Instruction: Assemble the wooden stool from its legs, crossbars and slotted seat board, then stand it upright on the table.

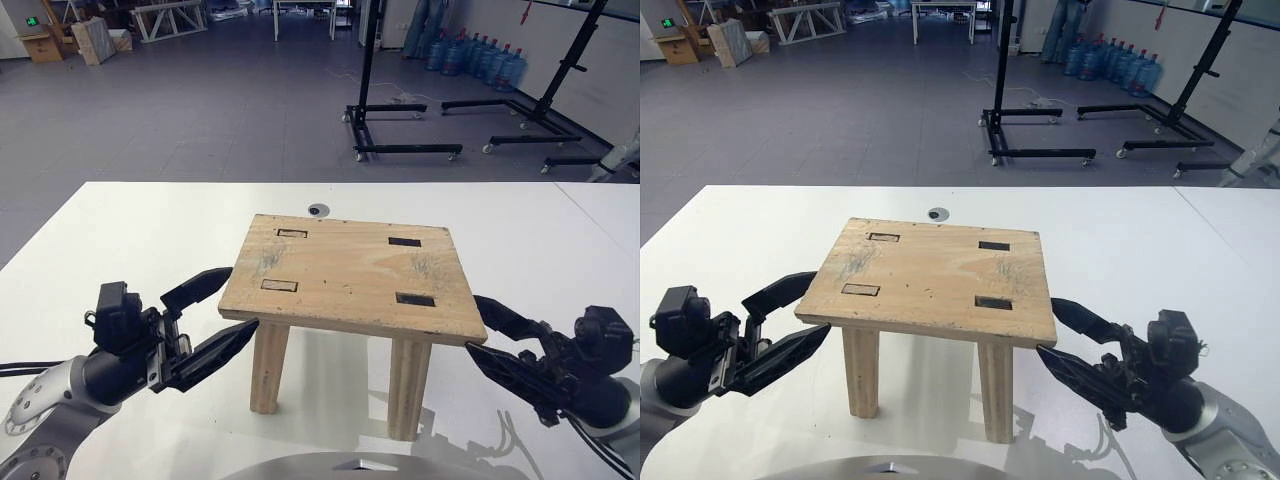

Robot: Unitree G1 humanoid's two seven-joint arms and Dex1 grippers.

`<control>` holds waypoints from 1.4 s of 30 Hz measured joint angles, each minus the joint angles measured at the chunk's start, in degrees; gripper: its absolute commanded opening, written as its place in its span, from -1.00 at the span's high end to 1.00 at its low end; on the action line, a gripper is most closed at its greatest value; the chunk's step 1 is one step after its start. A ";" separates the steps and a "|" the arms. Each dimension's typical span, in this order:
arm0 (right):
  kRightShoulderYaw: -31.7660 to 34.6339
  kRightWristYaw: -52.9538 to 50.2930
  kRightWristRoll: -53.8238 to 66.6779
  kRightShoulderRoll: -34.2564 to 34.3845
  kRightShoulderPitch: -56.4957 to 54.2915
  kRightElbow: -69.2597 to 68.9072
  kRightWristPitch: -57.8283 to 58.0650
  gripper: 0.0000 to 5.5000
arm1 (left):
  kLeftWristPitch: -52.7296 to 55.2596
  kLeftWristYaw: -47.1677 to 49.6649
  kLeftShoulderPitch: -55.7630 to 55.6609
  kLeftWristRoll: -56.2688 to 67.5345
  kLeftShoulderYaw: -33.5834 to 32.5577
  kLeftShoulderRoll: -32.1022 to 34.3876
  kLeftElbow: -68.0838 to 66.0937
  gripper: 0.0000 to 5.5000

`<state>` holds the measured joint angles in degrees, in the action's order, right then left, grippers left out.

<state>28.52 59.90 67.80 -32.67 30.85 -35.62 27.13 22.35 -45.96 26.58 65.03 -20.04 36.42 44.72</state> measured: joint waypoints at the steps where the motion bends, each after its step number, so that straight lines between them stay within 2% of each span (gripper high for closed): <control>1: -0.46 -0.53 -0.44 0.28 -0.48 0.35 -0.37 -0.59 | 0.00 0.12 -0.47 -0.29 0.51 -0.04 -0.05 -0.75; 8: -2.62 -6.84 0.85 3.43 -7.00 2.17 -1.03 -0.59 | -0.16 3.02 -6.49 -7.00 6.74 -2.15 -4.26 -0.75; 18: -9.28 -2.99 -8.46 5.98 -17.11 13.07 -10.42 -0.59 | -1.48 2.85 -16.17 -15.48 11.02 -4.19 -13.28 -0.75; 31: -17.49 -4.37 -18.87 11.49 -34.31 29.21 -20.97 -0.59 | -9.92 3.43 -35.75 -32.35 19.87 -13.77 -36.69 -0.75; 40: -19.60 -5.13 -25.21 16.07 -45.42 44.60 -30.85 -0.59 | -15.76 0.24 -43.14 -38.29 20.75 -15.97 -50.13 -0.75; 42: -19.69 -5.72 -27.53 17.56 -48.36 49.10 -34.17 -0.59 | -18.65 -1.20 -46.51 -40.22 20.82 -16.66 -57.52 -0.75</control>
<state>8.83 54.18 40.27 -15.11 -17.51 13.48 -7.04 3.70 -47.16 -19.93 24.82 0.78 19.76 -12.80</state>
